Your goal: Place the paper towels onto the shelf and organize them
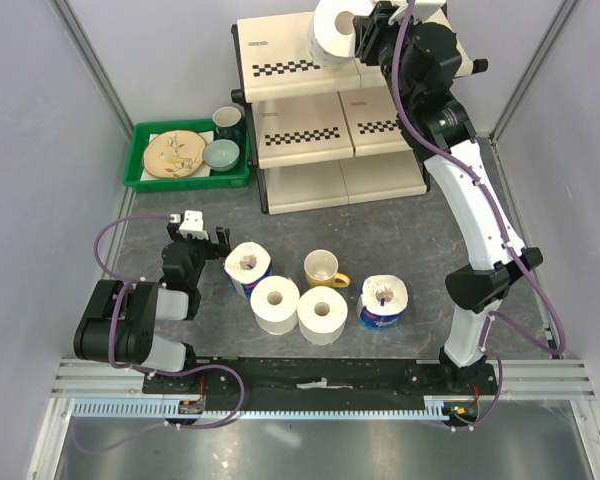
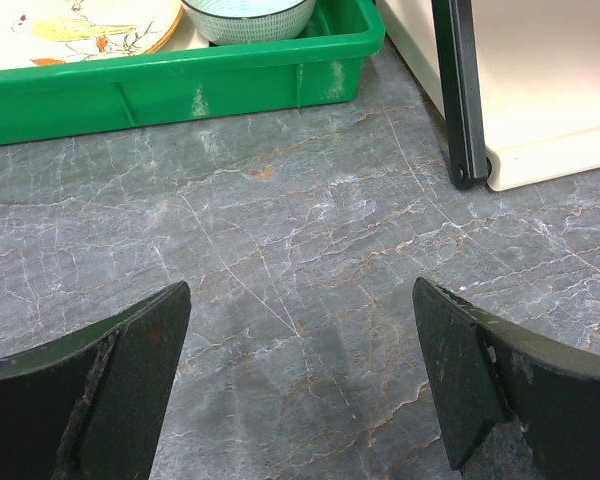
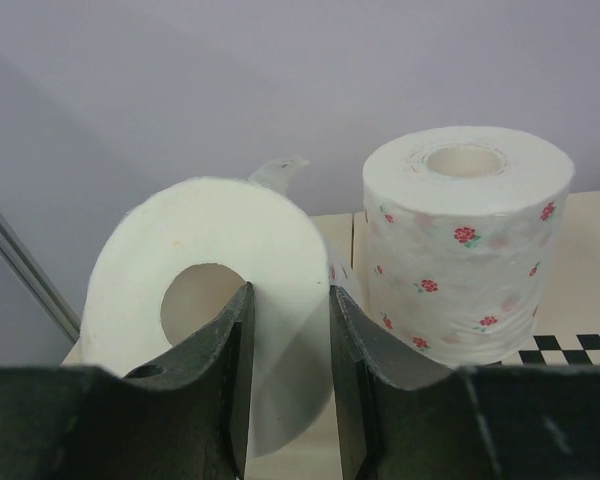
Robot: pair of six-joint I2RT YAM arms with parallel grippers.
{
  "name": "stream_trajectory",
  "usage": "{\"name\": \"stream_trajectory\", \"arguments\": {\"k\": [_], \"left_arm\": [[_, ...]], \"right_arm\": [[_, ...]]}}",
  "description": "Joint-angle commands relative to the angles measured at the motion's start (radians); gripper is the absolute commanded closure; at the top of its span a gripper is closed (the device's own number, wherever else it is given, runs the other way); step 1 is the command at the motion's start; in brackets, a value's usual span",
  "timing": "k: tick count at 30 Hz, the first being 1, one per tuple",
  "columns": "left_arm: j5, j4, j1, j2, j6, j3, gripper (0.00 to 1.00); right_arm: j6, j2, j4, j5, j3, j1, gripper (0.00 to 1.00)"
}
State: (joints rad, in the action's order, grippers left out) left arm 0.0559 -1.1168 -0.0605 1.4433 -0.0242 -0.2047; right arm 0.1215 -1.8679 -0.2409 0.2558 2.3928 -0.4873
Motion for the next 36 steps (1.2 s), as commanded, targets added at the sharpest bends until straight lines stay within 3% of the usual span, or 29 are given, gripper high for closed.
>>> {"name": "stream_trajectory", "arguments": {"k": [1, 8, 27, 36], "left_arm": [[0.010, -0.038, 0.001, -0.006, -0.020, -0.009, 0.00], [0.010, -0.038, 0.001, -0.009, -0.022, -0.009, 0.00], [0.010, -0.038, 0.001, -0.007, -0.022, -0.010, 0.00], [0.010, -0.038, 0.001, -0.008, -0.022, -0.010, 0.00]], "right_arm": [[-0.008, 0.004, 0.086, 0.023, 0.057, 0.000, 0.68], [-0.016, -0.004, 0.078, 0.023, 0.054, 0.000, 0.48], [-0.029, -0.063, 0.092, 0.027, 0.072, -0.002, 0.43], [-0.022, 0.082, 0.216, -0.026, -0.099, -0.002, 0.38]]}}
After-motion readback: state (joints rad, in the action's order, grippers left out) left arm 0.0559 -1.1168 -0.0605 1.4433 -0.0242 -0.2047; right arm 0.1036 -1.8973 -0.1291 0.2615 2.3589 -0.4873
